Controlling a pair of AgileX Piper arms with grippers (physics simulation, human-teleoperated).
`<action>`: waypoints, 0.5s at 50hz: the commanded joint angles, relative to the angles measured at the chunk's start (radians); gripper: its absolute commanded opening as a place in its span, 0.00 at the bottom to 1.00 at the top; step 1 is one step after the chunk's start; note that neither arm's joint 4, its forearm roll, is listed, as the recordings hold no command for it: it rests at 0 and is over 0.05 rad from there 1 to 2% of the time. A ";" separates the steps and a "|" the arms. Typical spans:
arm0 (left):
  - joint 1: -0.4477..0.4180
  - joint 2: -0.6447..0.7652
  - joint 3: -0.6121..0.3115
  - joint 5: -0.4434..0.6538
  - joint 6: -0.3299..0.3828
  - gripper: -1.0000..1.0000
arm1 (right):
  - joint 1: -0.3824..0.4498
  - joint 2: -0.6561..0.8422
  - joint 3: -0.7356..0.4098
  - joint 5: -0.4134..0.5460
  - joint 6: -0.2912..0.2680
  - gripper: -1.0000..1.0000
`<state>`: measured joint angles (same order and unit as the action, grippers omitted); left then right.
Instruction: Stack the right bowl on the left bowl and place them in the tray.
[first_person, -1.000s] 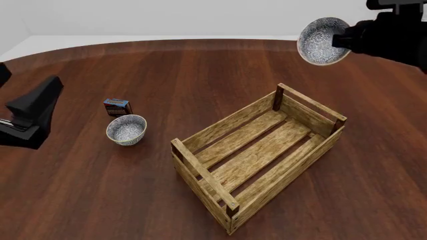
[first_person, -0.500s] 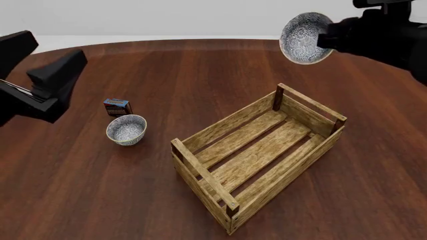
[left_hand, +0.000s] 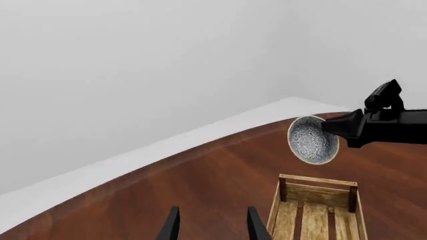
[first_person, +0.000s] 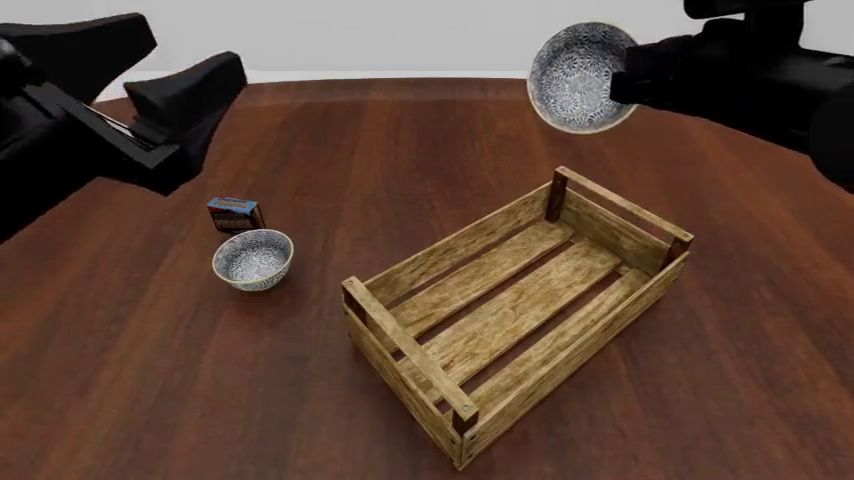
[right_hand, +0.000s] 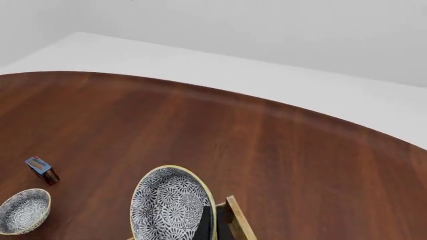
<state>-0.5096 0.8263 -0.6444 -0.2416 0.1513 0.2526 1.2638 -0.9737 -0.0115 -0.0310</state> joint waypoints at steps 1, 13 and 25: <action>-0.055 0.082 -0.048 -0.031 -0.023 1.00 | 0.029 -0.001 -0.011 -0.009 -0.004 0.00; -0.102 0.190 -0.120 -0.048 -0.052 1.00 | 0.053 0.012 -0.010 -0.009 -0.018 0.00; -0.147 0.265 -0.173 -0.058 -0.094 1.00 | 0.066 0.050 -0.020 -0.019 -0.028 0.00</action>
<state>-0.6186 1.0286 -0.7709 -0.2930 0.0844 0.3061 1.2933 -0.9820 -0.0234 -0.0534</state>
